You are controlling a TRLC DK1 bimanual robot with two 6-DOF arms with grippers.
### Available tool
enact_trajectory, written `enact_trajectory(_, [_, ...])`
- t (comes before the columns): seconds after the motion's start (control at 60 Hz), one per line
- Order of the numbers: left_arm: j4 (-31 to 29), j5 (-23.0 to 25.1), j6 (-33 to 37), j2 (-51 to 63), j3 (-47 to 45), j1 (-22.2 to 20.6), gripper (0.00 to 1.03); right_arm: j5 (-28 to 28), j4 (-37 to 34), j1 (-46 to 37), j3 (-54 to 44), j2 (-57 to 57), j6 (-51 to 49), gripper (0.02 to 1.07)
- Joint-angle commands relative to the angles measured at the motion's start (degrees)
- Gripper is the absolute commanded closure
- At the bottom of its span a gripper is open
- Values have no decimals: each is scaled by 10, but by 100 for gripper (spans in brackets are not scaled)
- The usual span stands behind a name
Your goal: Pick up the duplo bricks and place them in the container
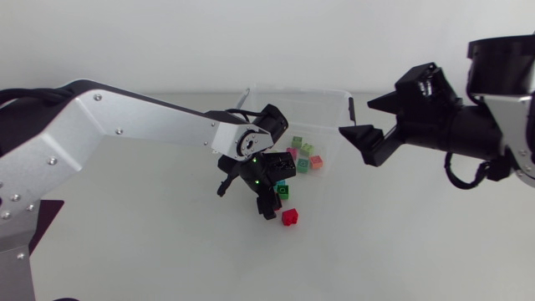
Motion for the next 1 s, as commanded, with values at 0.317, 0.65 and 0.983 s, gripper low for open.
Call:
enact_trajectory(0.317, [-41,-7,-13,17,10,-7,85,-120,-148,-21,-92,-150,-119,7])
enact_trajectory(0.65, [-61,-3,-10,-117,-19,20,85,-105,-146,73,-85,74,-229,7])
enact_trajectory(0.983, [-57,35,-39,-203,17,56,84,-57,-127,130,4,246,-263,7])
